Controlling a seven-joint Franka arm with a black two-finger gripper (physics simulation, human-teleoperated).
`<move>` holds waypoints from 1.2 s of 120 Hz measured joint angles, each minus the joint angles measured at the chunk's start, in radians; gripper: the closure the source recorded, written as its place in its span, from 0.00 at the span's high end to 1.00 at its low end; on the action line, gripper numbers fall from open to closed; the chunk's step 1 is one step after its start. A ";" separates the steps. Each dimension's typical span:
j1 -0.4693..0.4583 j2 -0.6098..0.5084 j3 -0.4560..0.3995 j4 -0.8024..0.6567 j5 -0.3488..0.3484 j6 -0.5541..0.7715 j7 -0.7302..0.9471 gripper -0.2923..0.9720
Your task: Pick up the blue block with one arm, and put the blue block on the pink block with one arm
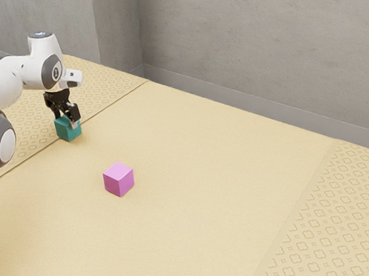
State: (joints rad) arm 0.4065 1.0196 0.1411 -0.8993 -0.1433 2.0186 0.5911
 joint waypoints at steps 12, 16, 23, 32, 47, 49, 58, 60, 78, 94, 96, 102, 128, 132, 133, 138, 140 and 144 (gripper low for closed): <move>0.000 0.000 0.000 0.000 -0.002 0.002 -0.009 0.66; 0.000 0.000 0.000 0.000 -0.003 0.003 -0.012 0.64; 0.001 0.000 0.000 0.000 -0.004 0.004 -0.016 0.60; 0.001 0.000 0.000 0.000 -0.004 0.005 -0.022 0.56; 0.001 0.000 0.000 0.000 -0.003 0.007 -0.031 0.52; 0.001 0.000 0.000 0.000 -0.003 0.007 -0.032 0.52; 0.001 -0.002 0.000 0.000 -0.001 0.008 -0.037 0.50; 0.001 -0.004 0.000 -0.001 -0.001 0.008 -0.038 0.49; -0.007 -0.034 0.003 -0.009 0.007 0.006 -0.049 0.43; -0.032 -0.090 0.013 -0.075 0.015 0.005 -0.061 0.37; -0.035 -0.100 0.014 -0.090 0.016 0.005 -0.064 0.36; -0.045 -0.128 0.014 -0.130 0.020 0.006 -0.071 0.34; -0.104 -0.251 0.016 -0.293 0.042 0.012 -0.112 0.27; -0.114 -0.266 0.016 -0.313 0.049 0.013 -0.121 0.26; -0.116 -0.271 0.016 -0.320 0.052 0.013 -0.123 0.26; -0.128 -0.289 0.015 -0.346 0.062 0.014 -0.135 0.25; -0.132 -0.296 0.015 -0.358 0.065 0.014 -0.140 0.25; -0.144 -0.308 0.015 -0.380 0.071 0.015 -0.150 0.25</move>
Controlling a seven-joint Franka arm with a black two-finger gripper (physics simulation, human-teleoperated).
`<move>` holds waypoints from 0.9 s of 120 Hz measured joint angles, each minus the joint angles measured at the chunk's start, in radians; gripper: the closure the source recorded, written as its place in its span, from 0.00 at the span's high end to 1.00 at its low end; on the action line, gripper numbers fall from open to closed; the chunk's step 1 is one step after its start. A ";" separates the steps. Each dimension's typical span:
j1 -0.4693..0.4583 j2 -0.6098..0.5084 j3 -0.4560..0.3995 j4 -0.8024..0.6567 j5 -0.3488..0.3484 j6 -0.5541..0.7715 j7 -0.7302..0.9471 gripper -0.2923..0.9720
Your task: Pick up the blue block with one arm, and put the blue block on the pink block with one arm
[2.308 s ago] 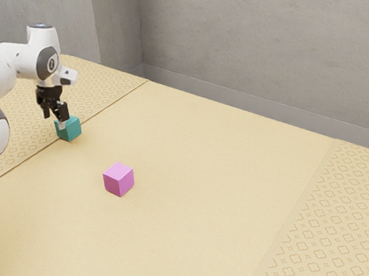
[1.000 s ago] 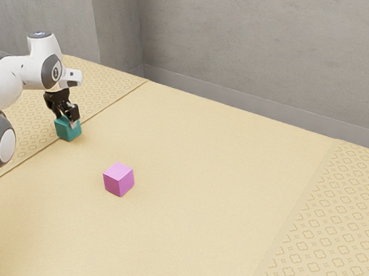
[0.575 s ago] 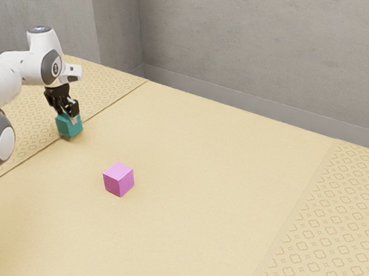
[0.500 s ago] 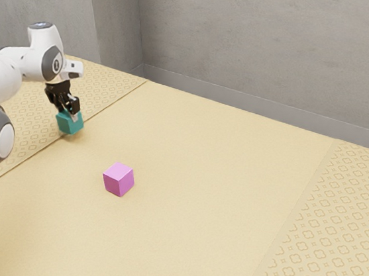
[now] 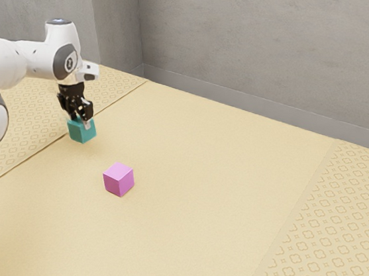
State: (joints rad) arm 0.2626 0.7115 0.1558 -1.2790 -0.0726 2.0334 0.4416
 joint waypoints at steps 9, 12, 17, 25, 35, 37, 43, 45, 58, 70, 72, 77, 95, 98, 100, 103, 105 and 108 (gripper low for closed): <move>-0.026 -0.034 0.000 -0.050 0.018 0.001 -0.024 0.24; -0.035 -0.047 0.000 -0.067 0.025 0.001 -0.032 0.24; -0.049 -0.068 -0.001 -0.097 0.035 0.001 -0.046 0.24; -0.069 -0.096 -0.001 -0.130 0.057 0.001 -0.070 0.22; -0.091 -0.135 -0.002 -0.175 0.083 0.001 -0.099 0.21; -0.098 -0.143 -0.003 -0.185 0.089 0.001 -0.106 0.21; -0.115 -0.163 -0.003 -0.210 0.104 0.000 -0.124 0.21; -0.120 -0.171 -0.003 -0.219 0.108 -0.001 -0.131 0.21; -0.145 -0.218 -0.007 -0.278 0.124 -0.005 -0.172 0.26; -0.170 -0.254 -0.016 -0.319 0.143 -0.008 -0.209 0.28; -0.174 -0.257 -0.019 -0.322 0.146 -0.009 -0.215 0.27; -0.182 -0.263 -0.025 -0.330 0.152 -0.010 -0.230 0.27; -0.192 -0.269 -0.051 -0.343 0.163 -0.014 -0.283 0.26; -0.195 -0.270 -0.056 -0.344 0.164 -0.014 -0.292 0.26; -0.196 -0.273 -0.058 -0.348 0.164 -0.015 -0.298 0.26; -0.200 -0.278 -0.061 -0.354 0.165 -0.015 -0.308 0.26; -0.202 -0.280 -0.063 -0.356 0.166 -0.016 -0.314 0.26; -0.204 -0.283 -0.065 -0.360 0.166 -0.016 -0.322 0.25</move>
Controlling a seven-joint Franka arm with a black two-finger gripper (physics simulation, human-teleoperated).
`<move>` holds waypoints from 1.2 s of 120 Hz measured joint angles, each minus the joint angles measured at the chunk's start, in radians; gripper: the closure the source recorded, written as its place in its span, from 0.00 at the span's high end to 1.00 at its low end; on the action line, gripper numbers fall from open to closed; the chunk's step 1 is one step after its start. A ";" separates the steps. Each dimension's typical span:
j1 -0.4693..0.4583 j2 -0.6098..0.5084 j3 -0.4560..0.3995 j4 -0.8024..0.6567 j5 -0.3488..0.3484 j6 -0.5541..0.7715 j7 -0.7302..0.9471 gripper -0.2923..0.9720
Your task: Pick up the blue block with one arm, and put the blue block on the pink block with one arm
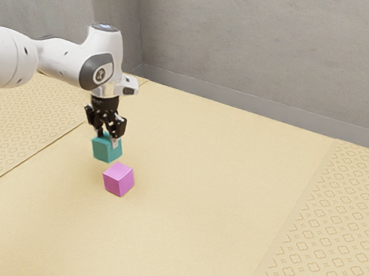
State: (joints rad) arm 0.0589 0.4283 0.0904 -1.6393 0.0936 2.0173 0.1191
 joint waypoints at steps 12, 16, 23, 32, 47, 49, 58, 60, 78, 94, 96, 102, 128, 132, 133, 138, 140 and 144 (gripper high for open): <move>-0.017 -0.005 -0.004 -0.009 0.004 -0.001 -0.033 0.26; -0.023 -0.005 -0.005 -0.009 0.008 -0.002 -0.043 0.26; -0.036 -0.006 -0.005 -0.009 0.015 -0.003 -0.060 0.26; -0.051 -0.006 -0.005 -0.009 0.022 -0.005 -0.080 0.26; -0.072 -0.008 -0.005 -0.009 0.029 -0.009 -0.109 0.26; -0.075 -0.010 -0.004 -0.009 0.029 -0.009 -0.112 0.26; -0.083 -0.017 -0.005 -0.013 0.031 -0.012 -0.126 0.26; -0.084 -0.023 -0.005 -0.017 0.031 -0.012 -0.129 0.26; -0.084 -0.047 -0.005 -0.052 0.034 -0.014 -0.153 0.26; -0.087 -0.058 -0.011 -0.075 0.042 -0.010 -0.170 0.27; -0.088 -0.062 -0.014 -0.079 0.046 -0.009 -0.172 0.27; -0.091 -0.074 -0.024 -0.090 0.060 -0.008 -0.180 0.27; -0.096 -0.097 -0.046 -0.131 0.106 -0.006 -0.212 0.28; -0.096 -0.098 -0.047 -0.133 0.110 -0.006 -0.217 0.28; -0.096 -0.098 -0.047 -0.134 0.111 -0.006 -0.218 0.28; -0.094 -0.098 -0.047 -0.135 0.114 -0.006 -0.223 0.28; -0.093 -0.098 -0.047 -0.135 0.115 -0.006 -0.225 0.28; -0.091 -0.099 -0.047 -0.136 0.117 -0.006 -0.228 0.28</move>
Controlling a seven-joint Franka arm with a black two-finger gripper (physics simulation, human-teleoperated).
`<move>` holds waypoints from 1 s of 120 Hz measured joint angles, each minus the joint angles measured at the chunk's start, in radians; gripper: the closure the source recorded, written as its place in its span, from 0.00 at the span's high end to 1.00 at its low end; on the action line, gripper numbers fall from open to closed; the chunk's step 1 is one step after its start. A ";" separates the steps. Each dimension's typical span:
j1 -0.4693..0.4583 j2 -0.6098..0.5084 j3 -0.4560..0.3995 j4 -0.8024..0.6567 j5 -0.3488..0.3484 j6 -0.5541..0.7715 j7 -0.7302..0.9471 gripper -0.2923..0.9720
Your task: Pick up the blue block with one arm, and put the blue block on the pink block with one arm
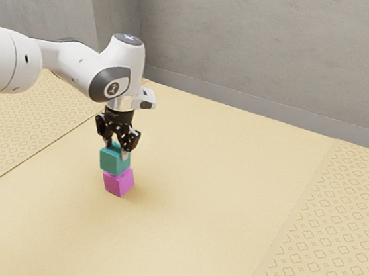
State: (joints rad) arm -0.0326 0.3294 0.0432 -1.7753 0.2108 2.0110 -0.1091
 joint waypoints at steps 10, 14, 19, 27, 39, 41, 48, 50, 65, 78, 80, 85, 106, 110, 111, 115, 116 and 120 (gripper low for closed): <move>0.001 -0.012 0.000 -0.015 0.003 0.001 -0.008 0.28; 0.001 -0.014 0.000 -0.018 0.004 0.001 -0.011 0.28; 0.000 -0.015 0.000 -0.019 0.005 0.003 -0.015 0.28; -0.002 -0.010 0.000 -0.016 0.007 0.007 -0.020 0.28; -0.004 0.001 0.000 -0.012 0.008 0.011 -0.026 0.28; -0.003 0.002 0.000 -0.012 0.008 0.012 -0.027 0.28; 0.001 0.006 0.000 -0.010 0.014 0.014 -0.030 0.29; 0.002 0.007 0.000 -0.009 0.016 0.014 -0.031 0.29; 0.001 0.010 0.000 -0.005 0.024 0.016 -0.036 0.29; -0.001 0.012 0.000 -0.005 0.028 0.017 -0.037 0.37; -0.001 0.012 0.000 -0.005 0.028 0.017 -0.036 0.40; -0.001 0.012 0.000 -0.006 0.023 0.017 -0.033 0.46; -0.004 0.012 0.000 -0.005 0.000 0.017 -0.011 0.65; -0.004 0.012 0.000 -0.005 0.000 0.017 -0.008 0.66; -0.004 0.012 0.000 -0.005 0.001 0.017 -0.007 0.67; -0.004 0.012 0.000 -0.005 0.003 0.016 -0.005 0.68; -0.004 0.012 0.000 -0.005 0.003 0.016 -0.005 0.69; -0.004 0.012 0.000 -0.005 0.005 0.016 -0.003 0.70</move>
State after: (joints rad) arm -0.0368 0.3412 0.0430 -1.7804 0.2155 2.0268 -0.1124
